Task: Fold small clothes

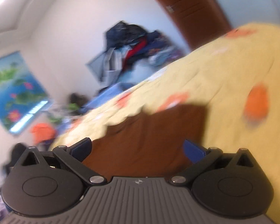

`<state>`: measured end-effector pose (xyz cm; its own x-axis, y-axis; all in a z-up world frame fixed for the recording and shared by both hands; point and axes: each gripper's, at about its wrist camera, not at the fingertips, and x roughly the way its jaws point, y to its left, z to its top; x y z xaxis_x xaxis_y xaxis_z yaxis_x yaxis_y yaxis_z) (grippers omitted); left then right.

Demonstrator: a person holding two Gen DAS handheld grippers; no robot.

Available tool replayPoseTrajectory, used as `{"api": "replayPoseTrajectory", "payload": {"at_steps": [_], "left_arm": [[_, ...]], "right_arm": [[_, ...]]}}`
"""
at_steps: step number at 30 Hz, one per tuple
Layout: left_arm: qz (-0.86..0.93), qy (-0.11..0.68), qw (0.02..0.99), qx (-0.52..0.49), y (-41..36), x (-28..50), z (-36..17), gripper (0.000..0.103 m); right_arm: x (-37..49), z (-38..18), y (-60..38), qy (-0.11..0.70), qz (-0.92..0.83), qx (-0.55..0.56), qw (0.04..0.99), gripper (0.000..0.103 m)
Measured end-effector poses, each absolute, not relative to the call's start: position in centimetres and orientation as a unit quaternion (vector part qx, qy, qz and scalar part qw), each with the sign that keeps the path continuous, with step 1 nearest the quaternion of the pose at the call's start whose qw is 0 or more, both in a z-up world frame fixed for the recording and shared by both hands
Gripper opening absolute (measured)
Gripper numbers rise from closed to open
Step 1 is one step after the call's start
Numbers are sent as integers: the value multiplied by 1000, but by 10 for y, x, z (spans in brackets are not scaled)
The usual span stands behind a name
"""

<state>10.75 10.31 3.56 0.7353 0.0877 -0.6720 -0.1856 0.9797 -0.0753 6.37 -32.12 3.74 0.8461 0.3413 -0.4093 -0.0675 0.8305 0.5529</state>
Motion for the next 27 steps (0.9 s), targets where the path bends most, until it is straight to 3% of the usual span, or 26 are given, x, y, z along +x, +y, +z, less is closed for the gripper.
{"api": "replayPoseTrajectory", "payload": {"at_steps": [2,3,4,5,6,7,8,9,10,11,12,18,20,23,25,27], "left_arm": [[68,349,930,-97,115,94,43,10],[67,339,931,-114,122,85,48,21],[72,326,934,-126,129,76,53,44],[84,311,937,-135,136,67,57,59],[102,293,940,-141,144,58,60,88],[122,269,944,-146,153,49,63,95],[135,245,948,-151,162,42,65,95],[145,234,949,-155,173,39,67,95],[159,233,945,-165,185,40,67,95],[173,237,939,-182,200,44,67,95],[182,240,931,-206,215,48,65,95],[255,238,863,-365,308,65,33,94],[282,233,838,-404,332,68,22,94],[288,203,823,-446,358,68,12,94],[295,188,819,-455,369,72,11,94],[305,186,818,-450,377,80,10,93]], "right_arm": [[108,34,-331,315,55,229,919,103],[128,28,-335,345,32,220,912,103],[146,19,-338,373,21,216,902,103],[154,18,-337,363,25,199,910,103],[161,18,-334,362,33,184,913,101],[169,18,-330,373,40,175,910,95],[173,19,-326,370,49,164,913,88],[176,19,-322,369,64,156,914,72],[178,20,-316,370,65,139,916,47],[180,21,-314,372,56,117,919,30],[181,21,-317,376,60,117,917,19],[171,19,-357,361,41,186,913,14],[170,11,-362,368,46,203,906,14],[167,10,-354,357,45,196,912,36],[162,13,-354,346,48,215,912,87],[147,26,-343,310,17,217,925,99]]}}
